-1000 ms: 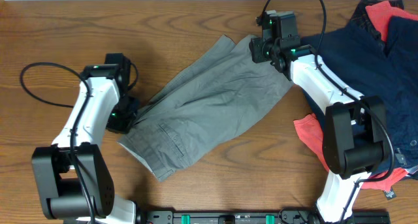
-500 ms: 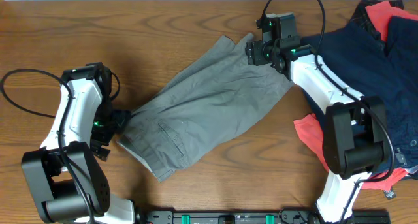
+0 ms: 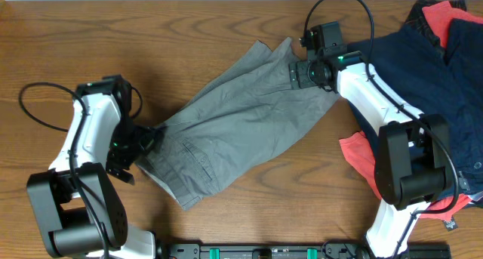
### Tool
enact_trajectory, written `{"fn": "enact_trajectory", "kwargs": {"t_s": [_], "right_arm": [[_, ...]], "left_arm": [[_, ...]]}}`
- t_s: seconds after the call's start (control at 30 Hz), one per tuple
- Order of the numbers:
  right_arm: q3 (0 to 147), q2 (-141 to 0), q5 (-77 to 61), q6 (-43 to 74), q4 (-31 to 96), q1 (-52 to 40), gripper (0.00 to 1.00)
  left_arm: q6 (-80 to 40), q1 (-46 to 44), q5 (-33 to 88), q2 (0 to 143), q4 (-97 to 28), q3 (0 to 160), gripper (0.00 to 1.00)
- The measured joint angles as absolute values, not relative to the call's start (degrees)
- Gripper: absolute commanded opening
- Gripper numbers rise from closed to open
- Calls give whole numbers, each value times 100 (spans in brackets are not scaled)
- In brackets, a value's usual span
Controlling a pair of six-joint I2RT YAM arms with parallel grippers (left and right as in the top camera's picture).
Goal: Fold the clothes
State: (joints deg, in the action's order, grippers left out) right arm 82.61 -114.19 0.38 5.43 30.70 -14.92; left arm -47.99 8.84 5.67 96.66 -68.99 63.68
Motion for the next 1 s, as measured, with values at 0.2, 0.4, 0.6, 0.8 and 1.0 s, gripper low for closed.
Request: {"fn": "enact_trajectory", "kwargs": {"t_s": [0.2, 0.4, 0.6, 0.8, 1.0], "right_arm": [[8195, -11522, 294, 543, 3188, -1492, 88], [8020, -11782, 379, 578, 3428, -1492, 76], [7979, -11810, 718, 1293, 4244, -1487, 78], [7985, -11762, 847, 1990, 4637, -1490, 87], [8097, -11550, 882, 1994, 4670, -1490, 89]], "left_arm": [[-4748, 738, 768, 9671, -5693, 5382, 98], [-4438, 615, 873, 9625, -4722, 5033, 82], [-3787, 663, 926, 9627, -4110, 5035, 73], [-3059, 915, 908, 9644, -4176, 5395, 79], [-2558, 921, 1404, 9647, -4692, 5623, 83]]}}
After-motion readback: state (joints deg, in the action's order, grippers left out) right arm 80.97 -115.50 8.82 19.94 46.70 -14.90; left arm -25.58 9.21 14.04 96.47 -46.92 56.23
